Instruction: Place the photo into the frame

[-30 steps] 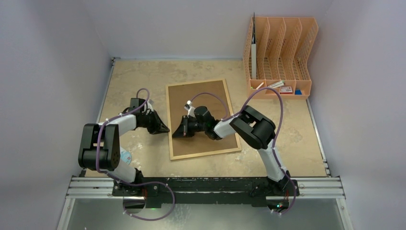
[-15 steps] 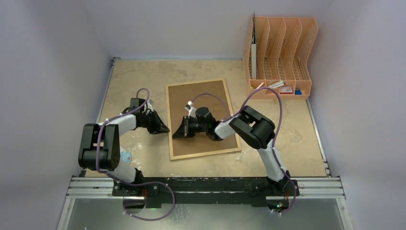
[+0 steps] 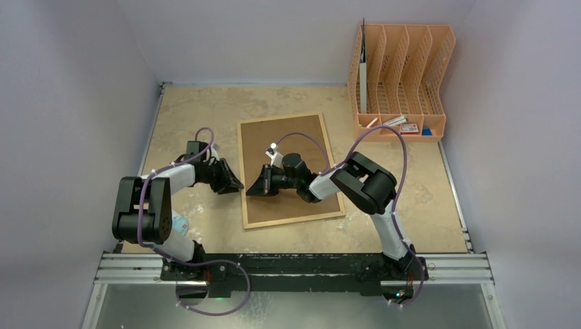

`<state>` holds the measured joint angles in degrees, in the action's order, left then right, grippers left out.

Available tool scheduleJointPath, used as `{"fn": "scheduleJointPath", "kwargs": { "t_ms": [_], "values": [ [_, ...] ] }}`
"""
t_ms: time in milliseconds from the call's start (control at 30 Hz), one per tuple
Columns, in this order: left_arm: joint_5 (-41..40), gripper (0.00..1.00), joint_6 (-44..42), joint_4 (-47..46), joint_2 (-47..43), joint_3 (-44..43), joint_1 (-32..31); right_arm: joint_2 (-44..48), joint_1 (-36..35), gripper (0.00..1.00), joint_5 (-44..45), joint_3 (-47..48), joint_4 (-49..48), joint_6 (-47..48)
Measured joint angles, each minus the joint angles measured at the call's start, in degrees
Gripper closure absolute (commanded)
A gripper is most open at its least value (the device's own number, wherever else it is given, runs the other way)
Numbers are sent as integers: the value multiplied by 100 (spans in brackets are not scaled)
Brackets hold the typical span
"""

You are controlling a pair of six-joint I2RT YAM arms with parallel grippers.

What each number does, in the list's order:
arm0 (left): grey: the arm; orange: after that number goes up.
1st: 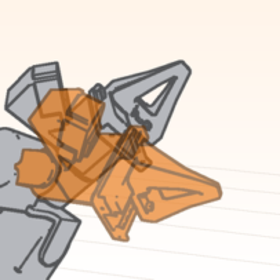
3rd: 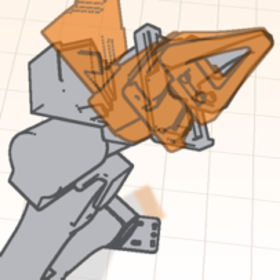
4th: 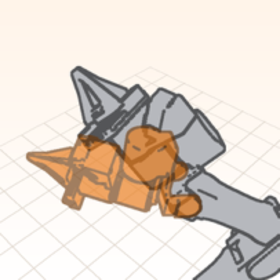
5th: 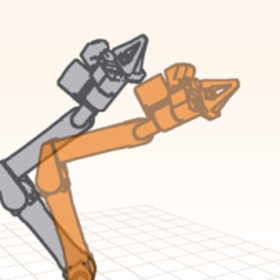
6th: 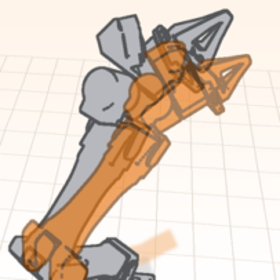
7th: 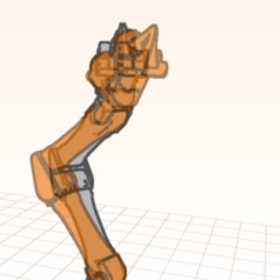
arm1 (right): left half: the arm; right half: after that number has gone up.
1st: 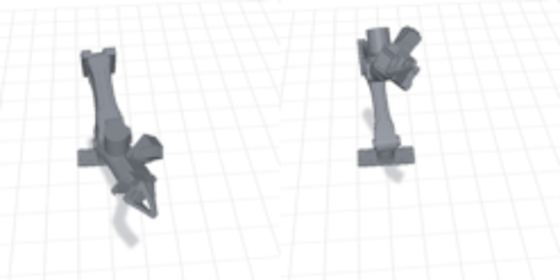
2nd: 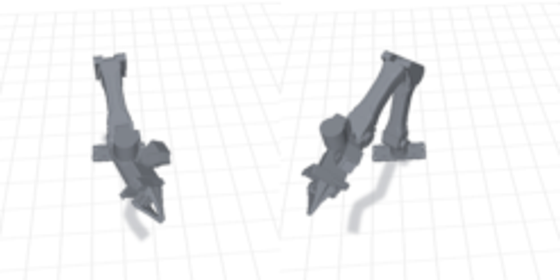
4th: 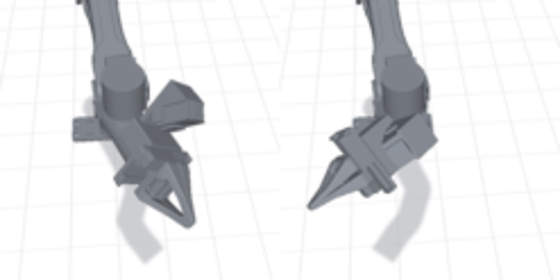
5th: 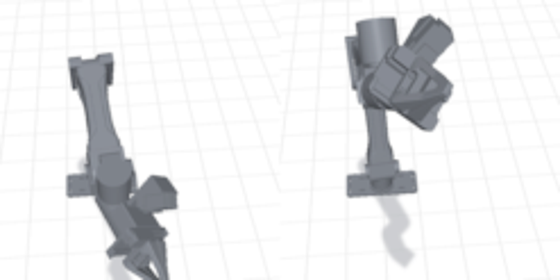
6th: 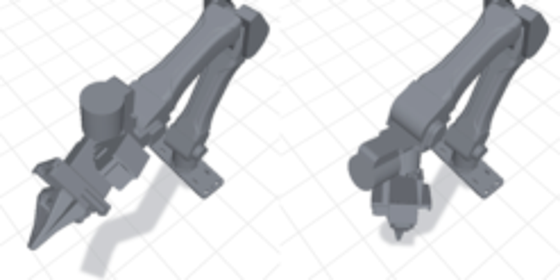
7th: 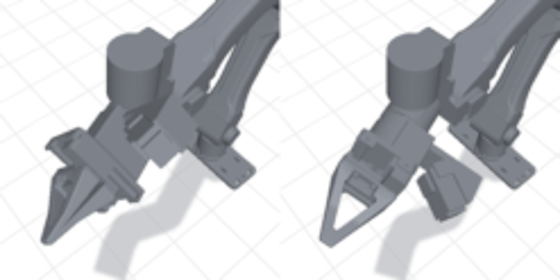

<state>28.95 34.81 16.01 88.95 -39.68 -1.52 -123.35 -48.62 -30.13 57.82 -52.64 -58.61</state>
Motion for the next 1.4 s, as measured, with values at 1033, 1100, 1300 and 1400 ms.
{"fn": "scheduleJointPath", "kwargs": {
  "t_ms": [1033, 1100, 1300, 1400],
  "values": [
    [164, 89, 2, 37, 20, 24, -4, -315, -11, 98, -9, 411, 262, -39],
    [164, 89, 2, 37, 20, 24, -4, -315, -11, 96, -52, 411, 258, -26],
    [162, 89, 2, 37, 24, 22, -2, -315, -11, 94, -247, 400, 280, -11],
    [162, 89, 2, 37, 24, 22, 0, -315, -11, 95, -273, 393, 289, -13]
  ]
}}
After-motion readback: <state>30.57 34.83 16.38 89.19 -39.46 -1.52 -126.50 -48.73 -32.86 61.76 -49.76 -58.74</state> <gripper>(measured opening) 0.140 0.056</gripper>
